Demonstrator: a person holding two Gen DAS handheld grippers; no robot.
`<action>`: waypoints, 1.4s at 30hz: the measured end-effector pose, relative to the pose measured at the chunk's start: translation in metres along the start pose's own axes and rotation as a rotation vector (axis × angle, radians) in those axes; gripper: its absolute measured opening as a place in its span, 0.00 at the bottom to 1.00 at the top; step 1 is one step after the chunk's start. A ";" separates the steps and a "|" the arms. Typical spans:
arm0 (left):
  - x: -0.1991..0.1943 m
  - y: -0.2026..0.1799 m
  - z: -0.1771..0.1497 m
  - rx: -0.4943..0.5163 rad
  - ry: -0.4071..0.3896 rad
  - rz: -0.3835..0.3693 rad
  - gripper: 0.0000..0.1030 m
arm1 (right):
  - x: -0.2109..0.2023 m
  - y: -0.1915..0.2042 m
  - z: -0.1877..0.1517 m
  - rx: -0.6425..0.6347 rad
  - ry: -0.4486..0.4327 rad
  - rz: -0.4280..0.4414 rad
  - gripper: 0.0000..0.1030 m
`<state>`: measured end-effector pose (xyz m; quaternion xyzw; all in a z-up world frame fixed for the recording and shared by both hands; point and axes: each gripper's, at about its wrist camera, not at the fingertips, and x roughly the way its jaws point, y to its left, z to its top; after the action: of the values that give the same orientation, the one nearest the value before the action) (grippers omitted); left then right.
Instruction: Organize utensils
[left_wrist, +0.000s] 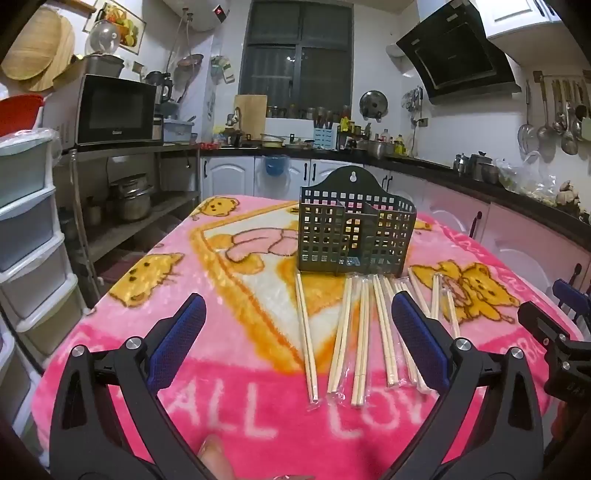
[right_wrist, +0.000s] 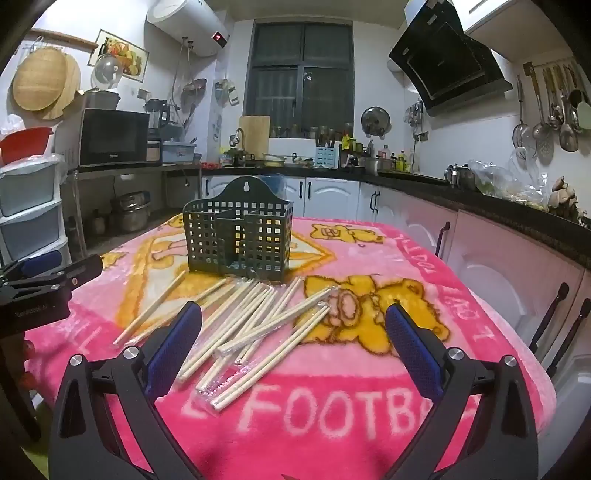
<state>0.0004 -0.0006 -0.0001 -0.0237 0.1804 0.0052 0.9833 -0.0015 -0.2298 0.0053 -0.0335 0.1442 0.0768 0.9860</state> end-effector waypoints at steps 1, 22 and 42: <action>-0.001 0.001 0.000 -0.007 -0.007 -0.004 0.90 | -0.001 0.000 0.000 0.000 -0.006 0.003 0.94; -0.001 0.001 0.000 -0.011 -0.011 -0.004 0.90 | -0.003 0.000 0.001 0.003 0.005 0.005 0.94; -0.003 0.002 0.011 -0.008 -0.017 -0.006 0.90 | -0.005 -0.001 0.001 0.003 0.000 0.006 0.94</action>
<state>0.0013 0.0023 0.0108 -0.0283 0.1720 0.0033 0.9847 -0.0057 -0.2311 0.0080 -0.0316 0.1443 0.0794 0.9858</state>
